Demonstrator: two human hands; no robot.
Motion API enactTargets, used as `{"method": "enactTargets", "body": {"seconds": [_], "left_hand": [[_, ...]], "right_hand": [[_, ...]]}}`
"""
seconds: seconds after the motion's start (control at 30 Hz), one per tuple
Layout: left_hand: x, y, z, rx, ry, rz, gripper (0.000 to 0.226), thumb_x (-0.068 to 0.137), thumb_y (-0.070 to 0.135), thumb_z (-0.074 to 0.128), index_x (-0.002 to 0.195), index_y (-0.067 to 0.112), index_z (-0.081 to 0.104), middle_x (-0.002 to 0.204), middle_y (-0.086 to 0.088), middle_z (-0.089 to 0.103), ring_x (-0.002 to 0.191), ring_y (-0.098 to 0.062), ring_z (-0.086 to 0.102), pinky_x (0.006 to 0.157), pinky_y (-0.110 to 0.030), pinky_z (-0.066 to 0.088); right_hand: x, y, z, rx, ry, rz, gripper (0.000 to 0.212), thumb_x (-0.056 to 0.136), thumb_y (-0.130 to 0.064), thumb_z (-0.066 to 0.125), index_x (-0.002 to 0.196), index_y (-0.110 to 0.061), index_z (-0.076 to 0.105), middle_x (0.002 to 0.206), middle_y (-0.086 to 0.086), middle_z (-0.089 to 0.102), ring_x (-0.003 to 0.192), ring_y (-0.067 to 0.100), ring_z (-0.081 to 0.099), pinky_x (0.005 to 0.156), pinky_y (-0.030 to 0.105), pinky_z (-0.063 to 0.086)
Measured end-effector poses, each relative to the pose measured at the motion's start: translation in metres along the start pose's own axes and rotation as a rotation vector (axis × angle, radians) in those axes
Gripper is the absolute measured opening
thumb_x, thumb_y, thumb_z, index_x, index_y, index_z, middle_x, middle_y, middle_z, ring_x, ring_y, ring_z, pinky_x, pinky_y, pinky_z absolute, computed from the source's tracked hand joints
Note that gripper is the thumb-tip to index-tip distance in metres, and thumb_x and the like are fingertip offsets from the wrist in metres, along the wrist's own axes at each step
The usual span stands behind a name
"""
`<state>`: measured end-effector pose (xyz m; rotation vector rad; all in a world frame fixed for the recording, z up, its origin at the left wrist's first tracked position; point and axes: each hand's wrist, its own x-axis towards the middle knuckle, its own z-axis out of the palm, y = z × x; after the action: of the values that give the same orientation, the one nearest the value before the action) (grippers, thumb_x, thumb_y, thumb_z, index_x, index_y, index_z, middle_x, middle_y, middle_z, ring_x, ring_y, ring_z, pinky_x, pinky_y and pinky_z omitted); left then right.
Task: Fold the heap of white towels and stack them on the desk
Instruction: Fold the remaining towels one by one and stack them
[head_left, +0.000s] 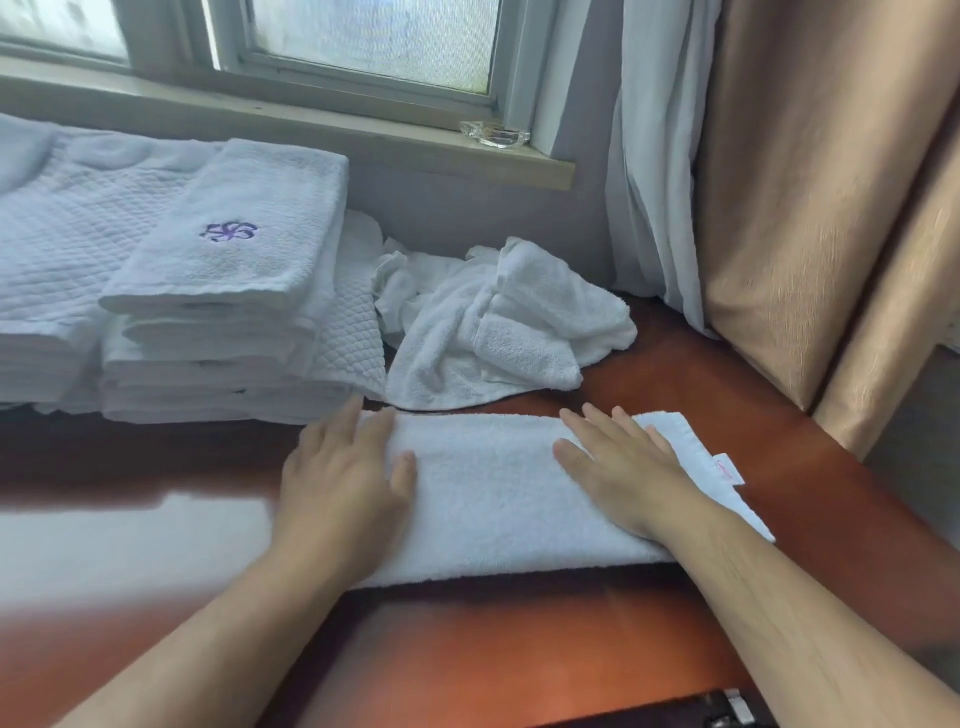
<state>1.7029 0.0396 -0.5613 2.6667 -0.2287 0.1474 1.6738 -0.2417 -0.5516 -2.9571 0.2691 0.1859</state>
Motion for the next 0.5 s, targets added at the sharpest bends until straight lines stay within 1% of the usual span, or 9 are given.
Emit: {"method": "enactTargets", "body": {"seconds": [0.03,0.1,0.17,0.2,0.27,0.33,0.4,0.47,0.5], "left_hand": [[0.000,-0.004,-0.003,-0.043,0.041,-0.082,0.061,0.095,0.053,0.047,0.150,0.028,0.036,0.155,-0.007,0.033,0.137,-0.033,0.030,0.112,-0.046,0.029],[0.001,-0.013,-0.010,-0.074,0.085,-0.196,0.064,0.090,0.058,0.053,0.139,0.019,0.042,0.137,-0.012,0.047,0.124,-0.036,0.044,0.099,-0.048,0.039],[0.004,-0.021,-0.016,-0.070,0.034,-0.270,0.067,0.087,0.064,0.054,0.128,0.012,0.043,0.126,-0.014,0.056,0.115,-0.036,0.054,0.087,-0.044,0.043],[0.006,-0.023,-0.019,-0.066,-0.002,-0.298,0.071,0.086,0.067,0.054,0.125,0.009,0.044,0.122,-0.014,0.060,0.113,-0.036,0.057,0.082,-0.042,0.043],[0.009,-0.029,-0.028,-0.099,-0.068,-0.333,0.076,0.081,0.069,0.058,0.120,0.004,0.050,0.113,-0.012,0.066,0.105,-0.033,0.061,0.077,-0.037,0.044],[0.010,-0.035,-0.035,-0.199,-0.131,-0.318,0.066,0.079,0.066,0.065,0.107,0.007,0.062,0.100,-0.007,0.070,0.093,-0.027,0.064,0.076,-0.036,0.049],[0.009,-0.041,-0.042,-0.318,-0.182,-0.269,0.048,0.081,0.058,0.070,0.100,0.014,0.068,0.094,-0.002,0.071,0.089,-0.023,0.066,0.084,-0.040,0.053],[0.007,-0.043,-0.046,-0.373,-0.181,-0.219,0.035,0.083,0.051,0.070,0.099,0.020,0.065,0.094,0.001,0.070,0.089,-0.020,0.065,0.085,-0.042,0.053],[0.006,-0.043,-0.048,-0.356,-0.160,-0.192,0.031,0.085,0.049,0.068,0.098,0.021,0.061,0.093,0.001,0.068,0.088,-0.019,0.064,0.081,-0.040,0.052]], "right_hand": [[-0.003,-0.003,0.002,0.002,0.010,0.016,0.076,0.089,-0.075,0.005,0.158,-0.045,0.009,0.169,-0.012,0.003,0.155,0.015,-0.006,0.124,0.046,-0.004],[-0.011,-0.012,0.008,0.003,0.033,0.045,0.078,0.088,-0.075,0.005,0.158,-0.043,0.010,0.169,-0.009,0.004,0.156,0.019,-0.004,0.123,0.047,-0.003],[-0.020,-0.023,0.013,0.006,0.053,0.071,0.082,0.085,-0.076,0.001,0.159,-0.041,0.010,0.169,-0.008,0.004,0.156,0.021,-0.003,0.123,0.047,-0.002],[-0.024,-0.028,0.015,0.007,0.061,0.081,0.084,0.083,-0.076,0.000,0.159,-0.041,0.010,0.169,-0.007,0.004,0.156,0.022,-0.003,0.123,0.048,-0.002],[-0.031,-0.036,0.019,0.010,0.073,0.094,0.084,0.083,-0.076,-0.001,0.159,-0.041,0.010,0.169,-0.007,0.004,0.156,0.023,-0.003,0.123,0.048,-0.001],[-0.037,-0.043,0.021,0.021,0.080,0.099,0.084,0.084,-0.076,-0.001,0.159,-0.040,0.010,0.169,-0.006,0.004,0.156,0.023,-0.004,0.123,0.048,-0.001],[-0.042,-0.049,0.022,0.025,0.088,0.099,0.084,0.084,-0.076,-0.001,0.159,-0.040,0.010,0.169,-0.005,0.004,0.156,0.023,-0.003,0.123,0.048,-0.001],[-0.045,-0.054,0.024,0.019,0.084,0.096,0.084,0.085,-0.076,-0.001,0.159,-0.039,0.010,0.169,-0.004,0.006,0.156,0.024,-0.002,0.123,0.048,0.000],[-0.046,-0.057,0.023,0.020,0.075,0.092,0.084,0.085,-0.077,0.000,0.159,-0.039,0.010,0.169,-0.004,0.006,0.156,0.024,-0.002,0.123,0.048,0.001]]}}
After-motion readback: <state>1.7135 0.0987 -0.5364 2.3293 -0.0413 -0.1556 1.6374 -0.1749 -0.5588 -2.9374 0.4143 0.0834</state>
